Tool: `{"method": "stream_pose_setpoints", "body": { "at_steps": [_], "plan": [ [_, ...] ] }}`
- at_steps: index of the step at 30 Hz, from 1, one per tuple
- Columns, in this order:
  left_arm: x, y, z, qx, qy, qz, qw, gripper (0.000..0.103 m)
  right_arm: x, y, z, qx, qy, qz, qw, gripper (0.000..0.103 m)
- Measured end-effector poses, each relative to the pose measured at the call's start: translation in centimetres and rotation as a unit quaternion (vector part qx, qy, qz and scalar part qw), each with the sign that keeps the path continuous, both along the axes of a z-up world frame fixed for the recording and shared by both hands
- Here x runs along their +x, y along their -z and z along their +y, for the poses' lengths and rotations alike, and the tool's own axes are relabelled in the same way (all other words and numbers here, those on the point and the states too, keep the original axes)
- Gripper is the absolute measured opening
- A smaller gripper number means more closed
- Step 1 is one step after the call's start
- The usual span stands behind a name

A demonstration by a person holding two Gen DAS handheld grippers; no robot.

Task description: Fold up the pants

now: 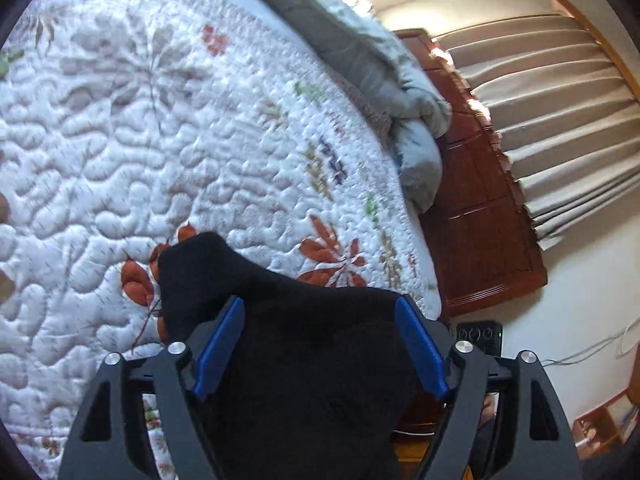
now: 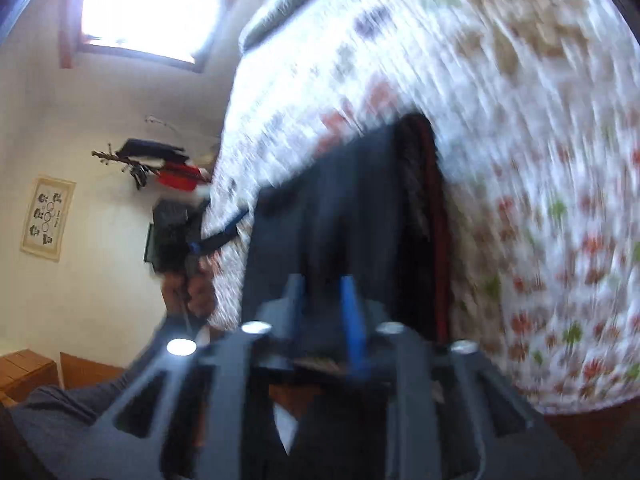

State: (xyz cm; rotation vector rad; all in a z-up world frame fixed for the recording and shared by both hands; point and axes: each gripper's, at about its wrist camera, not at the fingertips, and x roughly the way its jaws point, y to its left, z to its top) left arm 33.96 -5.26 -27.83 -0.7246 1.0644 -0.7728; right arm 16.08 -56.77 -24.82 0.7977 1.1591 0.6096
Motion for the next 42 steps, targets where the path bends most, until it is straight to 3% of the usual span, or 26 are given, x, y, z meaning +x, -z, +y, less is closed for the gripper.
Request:
{"method": "stream_pose_setpoints", "body": {
  "at_steps": [2, 5, 6, 7, 8, 9, 10, 12, 13, 15, 17, 22, 26, 30, 34, 40, 42],
  "plan": [
    [-0.6, -0.5, 0.9, 0.002, -0.013, -0.011, 0.9999, 0.083, 1.7, -0.3, 0.3, 0.012, 0.011, -0.005, 1.000, 0.029],
    [-1.0, -0.2, 1.8, 0.008, -0.026, -0.001, 0.9996, 0.083, 5.0, 2.2, 1.2, 0.031, 0.019, 0.021, 0.999, 0.027],
    [-1.2, -0.1, 2.0, 0.011, -0.027, 0.003, 0.9996, 0.083, 5.5, 3.1, 1.2, 0.026, 0.024, 0.033, 0.999, 0.022],
    [-1.5, 0.1, 2.3, 0.017, -0.026, 0.006, 0.9995, 0.083, 5.9, 4.4, 0.7, 0.024, 0.035, 0.054, 0.998, 0.008],
    [-1.7, 0.3, 2.6, 0.022, -0.024, 0.010, 0.9994, 0.083, 6.1, 5.2, 0.4, 0.023, 0.039, 0.067, 0.997, 0.000],
    [-1.9, 0.5, 2.9, 0.030, -0.018, 0.017, 0.9992, 0.083, 5.9, 5.2, -0.3, 0.022, 0.047, 0.070, 0.996, 0.000],
    [-2.1, 0.7, 3.3, 0.040, -0.013, 0.022, 0.9989, 0.084, 5.6, 4.8, -1.0, 0.028, 0.052, 0.066, 0.996, 0.005],
    [-2.3, 1.4, 3.8, 0.055, 0.001, 0.033, 0.9979, 0.086, 4.7, 3.4, -2.7, 0.026, 0.064, 0.058, 0.996, 0.060],
    [-2.4, 1.7, 3.9, 0.057, 0.007, 0.039, 0.9976, 0.086, 4.3, 2.9, -3.6, 0.012, 0.070, 0.058, 0.996, 0.095],
    [-2.5, 2.5, 3.8, 0.052, 0.023, 0.052, 0.9970, 0.086, 3.6, 2.4, -4.9, -0.001, 0.072, 0.062, 0.996, 0.094],
    [-2.8, 3.0, 3.4, 0.037, 0.037, 0.060, 0.9968, 0.086, 3.3, 2.9, -5.1, 0.034, 0.058, 0.085, 0.994, 0.095],
    [-3.3, 4.0, 2.6, 0.000, 0.052, 0.082, 0.9953, 0.087, 4.6, 4.6, -1.0, 0.043, -0.016, 0.113, 0.993, 0.095],
    [-3.2, 5.4, 2.5, -0.015, 0.052, 0.116, 0.9918, 0.087, 6.0, 6.7, 3.0, 0.007, -0.063, 0.147, 0.987, 0.097],
    [-3.2, 6.4, 1.8, -0.037, 0.072, 0.143, 0.9864, 0.089, 6.8, 6.0, 5.2, -0.037, -0.080, 0.124, 0.988, 0.097],
    [-3.2, 7.2, 1.5, -0.031, 0.078, 0.159, 0.9837, 0.090, 6.8, 6.6, 3.4, -0.006, -0.048, 0.131, 0.990, 0.095],
    [-3.3, 7.6, -1.5, -0.012, 0.112, 0.165, 0.9797, 0.092, 7.8, 6.7, 8.3, -0.020, -0.112, 0.127, 0.985, 0.099],
    [-3.1, 7.8, -1.7, 0.003, 0.110, 0.174, 0.9787, 0.085, 8.1, 7.0, 8.1, -0.012, -0.102, 0.133, 0.986, 0.094]
  ]
}}
